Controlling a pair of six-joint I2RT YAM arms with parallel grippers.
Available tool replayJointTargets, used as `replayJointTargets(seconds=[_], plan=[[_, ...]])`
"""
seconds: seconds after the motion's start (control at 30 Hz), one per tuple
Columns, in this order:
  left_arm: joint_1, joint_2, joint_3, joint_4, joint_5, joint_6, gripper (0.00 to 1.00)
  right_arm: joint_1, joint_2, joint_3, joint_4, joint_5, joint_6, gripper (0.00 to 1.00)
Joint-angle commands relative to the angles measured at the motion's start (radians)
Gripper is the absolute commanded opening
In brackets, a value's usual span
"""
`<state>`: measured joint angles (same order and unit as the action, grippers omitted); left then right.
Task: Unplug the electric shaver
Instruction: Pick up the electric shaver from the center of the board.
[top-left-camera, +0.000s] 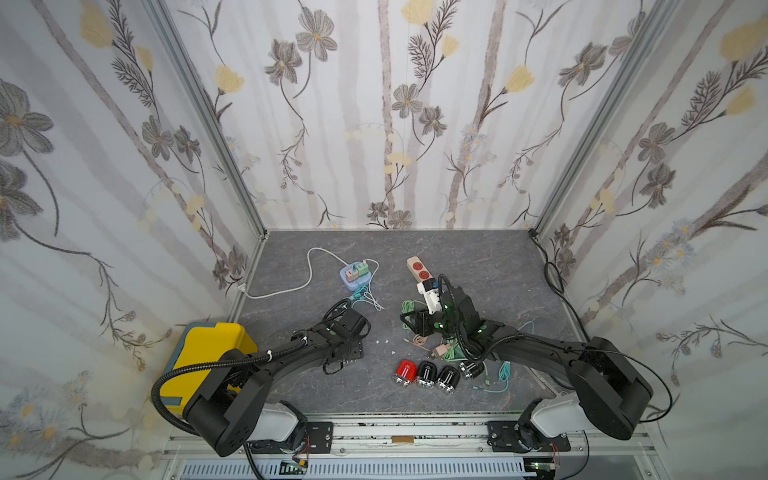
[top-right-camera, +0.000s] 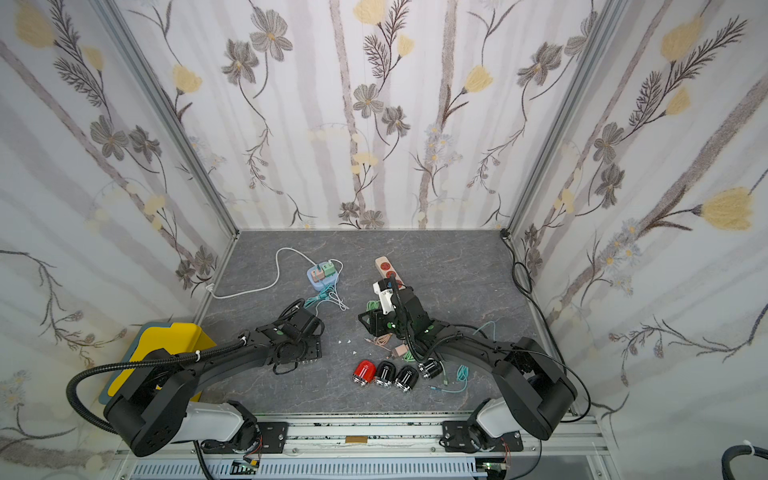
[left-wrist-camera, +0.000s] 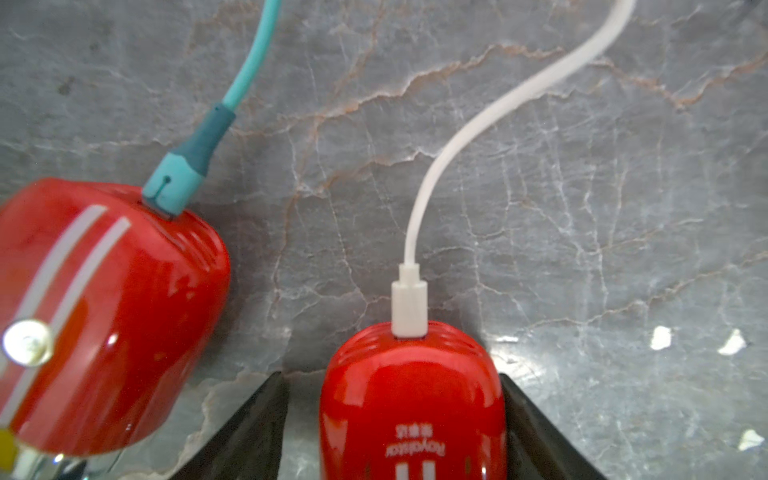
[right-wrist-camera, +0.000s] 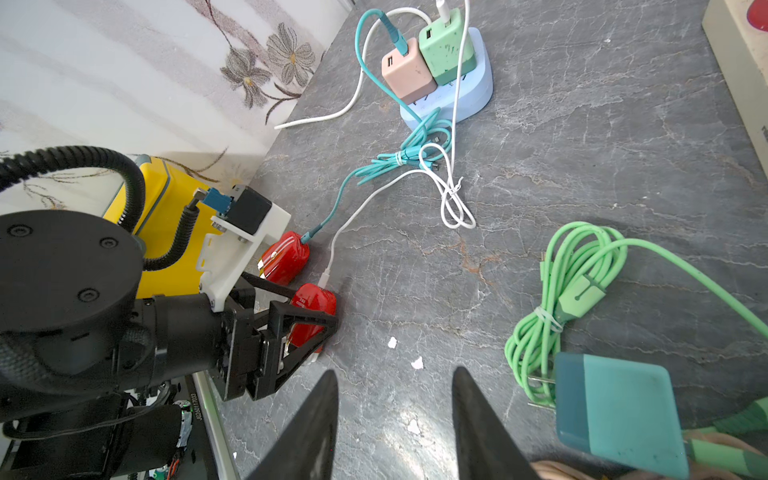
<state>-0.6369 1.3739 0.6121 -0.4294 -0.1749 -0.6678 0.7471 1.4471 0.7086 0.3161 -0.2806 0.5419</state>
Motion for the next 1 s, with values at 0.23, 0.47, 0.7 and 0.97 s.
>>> replayJointTargets(seconds=[0.23, 0.47, 0.7, 0.97], plan=[[-0.011, 0.043, 0.039, -0.052, -0.039, -0.016, 0.65, 0.004, -0.005, -0.013, 0.029, 0.012, -0.002, 0.44], [-0.011, -0.015, 0.037, 0.08, 0.063, 0.046, 0.47, 0.001, -0.021, -0.025, 0.012, 0.024, 0.016, 0.43], [-0.011, -0.154, -0.031, 0.353, 0.196, 0.104, 0.42, -0.022, -0.014, -0.018, 0.05, -0.068, 0.131, 0.42], [-0.02, -0.207, -0.121, 0.612, 0.28, 0.162, 0.41, -0.029, 0.034, 0.036, 0.076, -0.139, 0.231, 0.39]])
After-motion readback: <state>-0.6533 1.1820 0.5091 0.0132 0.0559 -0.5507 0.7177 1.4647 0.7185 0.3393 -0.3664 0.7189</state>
